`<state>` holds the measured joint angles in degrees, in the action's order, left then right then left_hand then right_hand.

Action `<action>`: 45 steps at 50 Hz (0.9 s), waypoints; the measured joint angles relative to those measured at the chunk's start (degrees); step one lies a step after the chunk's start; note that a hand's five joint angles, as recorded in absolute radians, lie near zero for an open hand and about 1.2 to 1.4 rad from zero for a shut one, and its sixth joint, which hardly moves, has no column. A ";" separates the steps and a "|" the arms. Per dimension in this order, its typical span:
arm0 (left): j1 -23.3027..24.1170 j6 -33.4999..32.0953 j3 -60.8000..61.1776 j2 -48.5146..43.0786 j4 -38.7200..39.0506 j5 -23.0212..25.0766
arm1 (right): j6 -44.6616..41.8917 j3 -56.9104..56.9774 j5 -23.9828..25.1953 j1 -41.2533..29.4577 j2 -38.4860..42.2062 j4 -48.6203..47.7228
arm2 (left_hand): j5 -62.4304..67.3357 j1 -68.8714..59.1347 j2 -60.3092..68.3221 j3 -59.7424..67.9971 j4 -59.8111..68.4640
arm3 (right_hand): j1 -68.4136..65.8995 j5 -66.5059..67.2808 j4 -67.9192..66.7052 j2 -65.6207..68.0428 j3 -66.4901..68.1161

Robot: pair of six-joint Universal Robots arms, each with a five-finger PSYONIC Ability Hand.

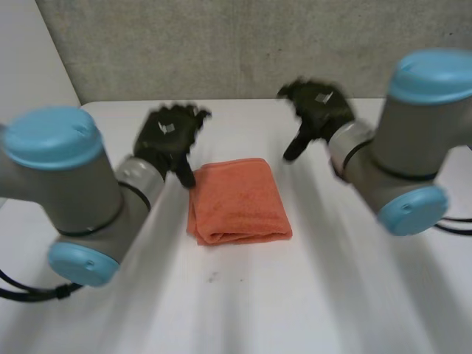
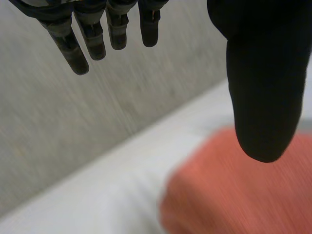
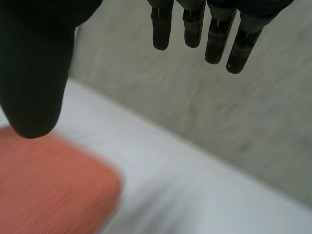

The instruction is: Fold the laundry

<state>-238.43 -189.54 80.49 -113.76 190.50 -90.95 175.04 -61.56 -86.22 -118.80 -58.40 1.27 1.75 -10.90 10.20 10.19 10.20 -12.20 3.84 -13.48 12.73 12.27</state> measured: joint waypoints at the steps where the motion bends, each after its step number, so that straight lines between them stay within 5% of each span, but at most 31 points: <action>1: -0.08 0.16 -0.32 1.68 0.00 0.00 | -0.04 -0.40 -0.88 0.45 -2.05 -0.19 | 0.00 0.00 0.00 0.00 0.00 | 0.00 0.00 0.00 0.00 0.00; 14: -9.01 5.70 -1.81 19.02 -9.03 0.62 | -3.65 -9.08 -7.28 8.28 -22.16 -1.71 | 0.00 0.00 0.42 0.38 0.31 | 0.00 0.00 0.00 0.00 0.00; 24: -14.14 9.30 -2.89 21.57 -16.04 4.20 | -4.10 -14.01 -3.80 10.62 -24.23 -1.13 | 0.00 0.01 0.29 0.25 0.20 | 0.00 0.00 0.00 0.00 0.00; 45: -14.14 9.33 -1.43 21.39 -15.49 5.74 | -4.21 -17.01 -2.01 9.69 -25.58 -1.73 | 0.00 0.60 -0.70 -0.54 -0.49 | 0.00 0.00 0.00 0.00 0.00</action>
<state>-252.57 -180.21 79.06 -92.37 175.01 -85.20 170.84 -78.57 -88.23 -109.11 -83.98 -0.47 1.75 -10.31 9.50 9.66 9.71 -12.20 3.84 -13.48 12.73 12.27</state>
